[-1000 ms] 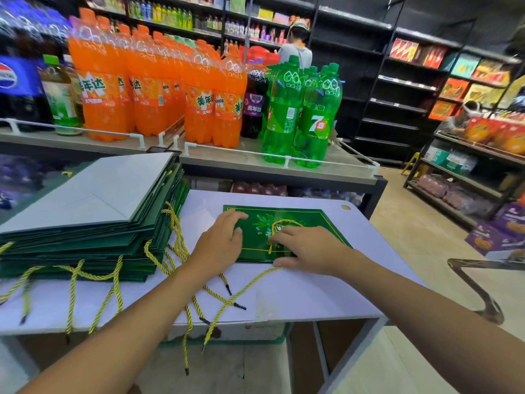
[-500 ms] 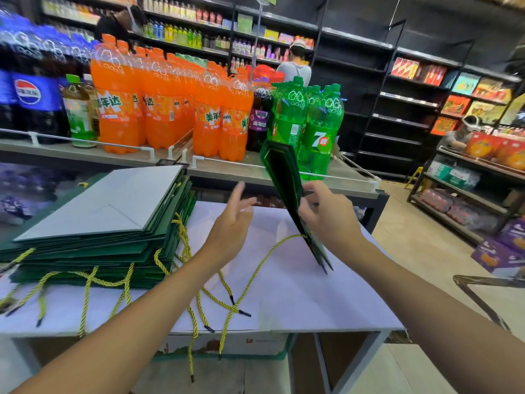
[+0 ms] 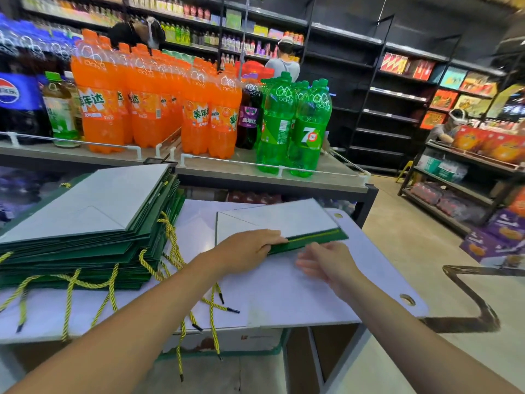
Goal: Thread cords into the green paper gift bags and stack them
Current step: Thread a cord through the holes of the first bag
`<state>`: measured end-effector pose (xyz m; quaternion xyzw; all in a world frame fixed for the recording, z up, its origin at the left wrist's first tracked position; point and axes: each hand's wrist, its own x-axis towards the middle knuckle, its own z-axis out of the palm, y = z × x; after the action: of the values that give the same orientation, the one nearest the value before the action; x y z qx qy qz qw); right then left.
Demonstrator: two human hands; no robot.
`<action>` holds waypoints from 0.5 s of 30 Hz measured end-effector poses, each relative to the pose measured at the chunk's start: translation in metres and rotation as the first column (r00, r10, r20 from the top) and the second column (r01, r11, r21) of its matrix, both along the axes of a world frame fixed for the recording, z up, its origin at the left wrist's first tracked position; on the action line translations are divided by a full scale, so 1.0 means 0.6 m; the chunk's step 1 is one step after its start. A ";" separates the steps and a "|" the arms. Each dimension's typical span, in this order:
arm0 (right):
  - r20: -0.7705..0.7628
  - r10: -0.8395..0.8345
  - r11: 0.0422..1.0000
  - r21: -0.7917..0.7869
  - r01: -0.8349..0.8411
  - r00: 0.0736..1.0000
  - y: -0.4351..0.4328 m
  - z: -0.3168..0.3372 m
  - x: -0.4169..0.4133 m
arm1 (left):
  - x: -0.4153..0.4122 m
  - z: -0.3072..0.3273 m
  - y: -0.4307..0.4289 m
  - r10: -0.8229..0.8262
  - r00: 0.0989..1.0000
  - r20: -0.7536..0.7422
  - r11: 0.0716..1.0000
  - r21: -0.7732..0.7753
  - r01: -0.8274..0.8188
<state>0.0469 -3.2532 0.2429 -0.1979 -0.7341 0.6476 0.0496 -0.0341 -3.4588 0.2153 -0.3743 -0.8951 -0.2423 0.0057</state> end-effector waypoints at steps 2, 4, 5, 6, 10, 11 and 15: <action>0.185 0.113 0.993 0.015 -0.118 0.976 0.023 -0.008 0.009 | -0.002 -0.018 -0.001 -0.010 1.000 0.007 0.996 -0.085 0.011; 0.263 0.218 0.961 0.110 -0.254 0.940 0.041 0.000 0.017 | -0.006 -0.030 -0.001 -0.014 1.000 0.026 0.992 -0.129 0.017; 0.231 0.252 0.933 0.200 -0.299 0.940 0.046 0.003 0.015 | -0.008 -0.033 -0.001 -0.014 0.999 0.036 0.991 -0.133 0.019; 0.156 0.279 0.899 0.304 -0.315 0.947 0.048 0.005 0.011 | -0.009 -0.034 -0.001 -0.013 0.999 0.045 0.990 -0.136 0.019; -0.041 0.307 0.670 0.719 -0.185 0.951 0.028 -0.009 -0.020 | -0.005 -0.021 -0.004 -0.010 0.998 0.063 0.993 -0.119 0.017; -0.013 0.304 0.616 0.765 -0.186 0.953 0.023 -0.015 -0.026 | -0.003 -0.016 -0.008 0.009 0.997 0.071 0.995 -0.100 -0.002; 0.023 0.366 0.510 0.832 -0.221 0.930 -0.017 -0.026 -0.022 | -0.003 0.005 -0.042 0.123 0.991 0.045 0.989 -0.085 -0.119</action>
<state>0.0338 -3.2631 0.2276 0.0266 -0.9663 0.2426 0.0822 -0.0360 -3.4843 0.2183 -0.3131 -0.9253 -0.2135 -0.0173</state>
